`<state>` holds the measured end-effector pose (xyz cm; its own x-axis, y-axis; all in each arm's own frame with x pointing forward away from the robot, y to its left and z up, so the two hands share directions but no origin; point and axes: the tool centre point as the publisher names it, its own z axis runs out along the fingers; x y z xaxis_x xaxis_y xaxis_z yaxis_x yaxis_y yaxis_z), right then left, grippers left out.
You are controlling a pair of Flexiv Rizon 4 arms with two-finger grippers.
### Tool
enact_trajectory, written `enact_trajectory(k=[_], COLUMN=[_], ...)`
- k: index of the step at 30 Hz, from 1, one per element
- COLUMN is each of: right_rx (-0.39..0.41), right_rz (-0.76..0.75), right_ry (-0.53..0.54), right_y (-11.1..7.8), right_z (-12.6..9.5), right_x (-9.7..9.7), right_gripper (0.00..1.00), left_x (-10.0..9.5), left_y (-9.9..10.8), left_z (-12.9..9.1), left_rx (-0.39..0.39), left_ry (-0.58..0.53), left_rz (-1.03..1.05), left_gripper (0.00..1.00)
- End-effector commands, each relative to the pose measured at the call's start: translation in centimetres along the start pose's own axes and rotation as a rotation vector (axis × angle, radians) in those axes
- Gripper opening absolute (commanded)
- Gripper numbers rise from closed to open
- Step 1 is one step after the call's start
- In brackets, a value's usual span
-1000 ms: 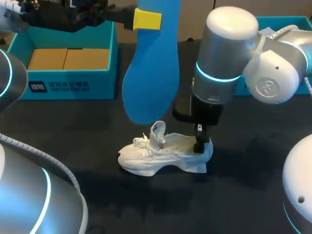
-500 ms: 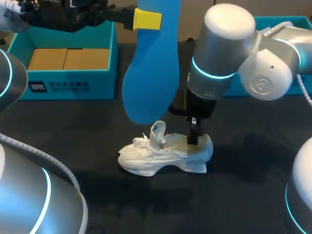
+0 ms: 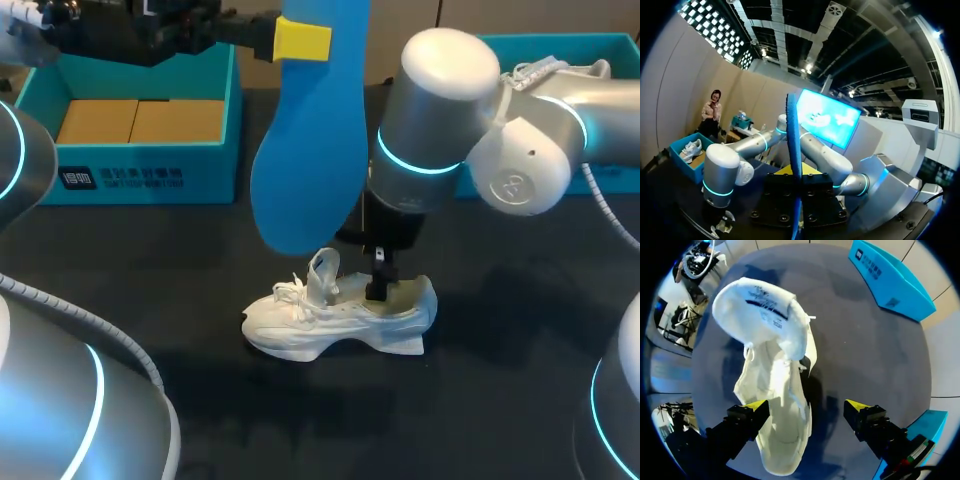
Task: Take the shoe out of the shoebox, open the shoe tongue, remove and reinsert the insole, then place the shoe into the shoebox
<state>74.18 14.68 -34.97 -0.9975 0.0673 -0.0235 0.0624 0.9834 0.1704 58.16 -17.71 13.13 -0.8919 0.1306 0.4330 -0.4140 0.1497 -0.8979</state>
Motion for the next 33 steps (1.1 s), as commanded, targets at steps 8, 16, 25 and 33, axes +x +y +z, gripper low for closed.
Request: enact_trajectory(k=[8,16,25,33], right_rx=[-0.001,0.024,0.084,0.108], right_rz=[0.018,0.030,0.037,0.051], right_ry=[0.015,0.037,0.073,0.088], right_y=[0.1,-0.1,-0.1,0.0], right_z=[2.6,3.2,3.2,2.1], right_x=[-0.6,-0.3,0.6,1.2], right_gripper=[0.87,0.41,0.00,0.00], left_x=[0.0,0.0,0.0,0.0], left_y=[-0.1,-0.1,-0.1,-0.1], left_z=[0.0,0.0,0.0,0.0], left_rx=[-0.003,-0.003,-0.003,-0.003], left_ry=[-0.001,-0.001,-0.001,-0.001], left_rz=[0.000,0.000,0.000,0.000], left_gripper=[0.00,0.00,0.00,0.00])
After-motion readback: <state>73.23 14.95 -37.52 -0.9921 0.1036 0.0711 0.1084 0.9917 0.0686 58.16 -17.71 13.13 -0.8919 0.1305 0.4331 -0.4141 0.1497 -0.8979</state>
